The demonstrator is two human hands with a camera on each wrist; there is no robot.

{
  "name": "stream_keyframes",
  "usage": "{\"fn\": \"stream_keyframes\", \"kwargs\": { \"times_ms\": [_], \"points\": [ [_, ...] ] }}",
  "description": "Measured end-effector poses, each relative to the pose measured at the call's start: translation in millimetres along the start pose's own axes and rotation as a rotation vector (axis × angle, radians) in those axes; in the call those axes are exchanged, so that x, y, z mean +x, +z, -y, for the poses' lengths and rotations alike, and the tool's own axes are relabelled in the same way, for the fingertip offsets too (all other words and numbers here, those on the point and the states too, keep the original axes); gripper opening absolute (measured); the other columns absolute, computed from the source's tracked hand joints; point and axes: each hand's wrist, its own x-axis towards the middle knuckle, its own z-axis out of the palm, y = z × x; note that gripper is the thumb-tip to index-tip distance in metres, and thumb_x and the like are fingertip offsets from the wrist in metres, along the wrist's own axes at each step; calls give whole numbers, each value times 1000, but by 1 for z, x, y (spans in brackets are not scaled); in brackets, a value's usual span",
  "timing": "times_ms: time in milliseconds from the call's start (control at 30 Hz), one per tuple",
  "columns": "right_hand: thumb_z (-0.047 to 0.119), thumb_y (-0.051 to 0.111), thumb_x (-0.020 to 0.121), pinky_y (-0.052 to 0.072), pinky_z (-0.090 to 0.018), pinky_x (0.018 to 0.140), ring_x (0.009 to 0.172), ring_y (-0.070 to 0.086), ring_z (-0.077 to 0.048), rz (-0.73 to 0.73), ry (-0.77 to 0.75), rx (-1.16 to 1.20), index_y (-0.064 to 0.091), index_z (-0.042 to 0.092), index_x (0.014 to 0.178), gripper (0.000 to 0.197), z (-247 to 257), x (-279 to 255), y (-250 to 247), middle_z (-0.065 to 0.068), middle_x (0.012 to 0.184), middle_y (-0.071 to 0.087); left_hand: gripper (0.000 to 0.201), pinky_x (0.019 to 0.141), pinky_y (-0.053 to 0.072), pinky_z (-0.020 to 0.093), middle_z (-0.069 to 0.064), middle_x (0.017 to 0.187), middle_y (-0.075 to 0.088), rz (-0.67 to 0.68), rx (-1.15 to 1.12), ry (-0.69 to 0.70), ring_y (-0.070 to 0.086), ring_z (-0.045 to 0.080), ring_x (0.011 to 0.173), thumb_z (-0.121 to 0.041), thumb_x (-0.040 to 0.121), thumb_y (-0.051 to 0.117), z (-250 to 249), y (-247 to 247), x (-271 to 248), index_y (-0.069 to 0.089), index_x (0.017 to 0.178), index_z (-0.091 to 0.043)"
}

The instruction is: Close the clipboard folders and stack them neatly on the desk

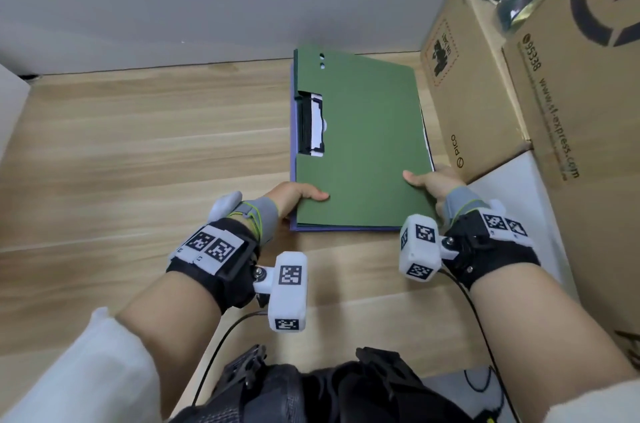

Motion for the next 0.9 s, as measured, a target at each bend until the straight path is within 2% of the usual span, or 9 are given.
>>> {"fn": "stream_keyframes", "kwargs": {
  "times_ms": [200, 300, 400, 467, 567, 633, 667, 800, 900],
  "points": [
    [42, 75, 32, 50, -48, 98, 111, 63, -33, -149, -136, -119, 61, 15, 112, 86, -8, 60, -10, -15, 119, 66, 8, 31, 26, 8, -2, 52, 58, -56, 12, -19, 52, 13, 41, -18, 83, 64, -23, 25, 10, 59, 80, -12],
    [37, 78, 58, 32, -42, 115, 136, 40, -29, -141, -157, -298, 45, 13, 138, 90, 12, 21, 0, -14, 147, 41, 28, 27, 23, 5, 4, 66, 53, -70, 16, -12, 50, 16, 47, -17, 81, 68, -36, 35, 14, 56, 105, -9],
    [24, 70, 80, 14, -31, 121, 147, 15, -25, -132, -240, -411, 38, 13, 143, 71, 13, 11, 6, -15, 159, 12, 30, 25, 19, 4, 6, 66, 50, -104, 42, 5, 48, 15, 31, -19, 80, 69, -46, 43, 18, 55, 105, -8],
    [22, 66, 83, 12, -31, 121, 149, 10, -23, -114, -273, -449, 35, 15, 144, 69, 10, 14, 7, -12, 161, 4, 45, 25, 20, 4, 8, 71, 53, -135, 72, 13, 46, 19, 44, -21, 78, 70, -52, 45, 22, 57, 117, -2],
    [21, 64, 85, 11, -32, 121, 149, 8, -22, -110, -291, -454, 34, 18, 145, 68, 8, 16, 7, -9, 161, 2, 73, 54, 53, 20, 17, 104, 66, -150, 133, -10, 66, 35, 88, -34, 68, 75, -59, 45, 26, 52, 129, -1],
    [22, 63, 85, 12, -33, 121, 149, 7, -21, -128, -288, -444, 34, 18, 145, 67, 8, 17, 9, -8, 161, 2, 94, 92, 53, 41, 18, 130, 55, -188, 206, -14, 58, 37, 117, -47, 52, 74, -59, 46, 22, 48, 132, -5],
    [22, 62, 86, 12, -34, 122, 149, 7, -22, -130, -290, -442, 34, 18, 145, 66, 8, 18, 10, -8, 161, 2, 99, 97, 50, 43, 16, 133, 52, -189, 229, -8, 56, 35, 119, -51, 48, 73, -58, 45, 23, 47, 133, -6],
    [21, 61, 87, 12, -36, 121, 149, 8, -24, -117, -244, -425, 35, 16, 145, 64, 17, 10, 14, -9, 161, 3, 65, 77, 47, 29, 19, 113, 66, -152, 385, 66, 63, 32, 96, -53, 76, 65, -55, 40, 17, 59, 120, -6],
    [16, 58, 88, 22, -27, 114, 141, 31, -23, -49, -234, -329, 48, 11, 137, 50, 32, -6, 24, -12, 155, 28, 63, 90, 47, 32, 19, 122, 64, -187, 553, 121, 61, 35, 111, -54, 89, 47, -60, 28, 9, 59, 124, -3]
  ]
}}
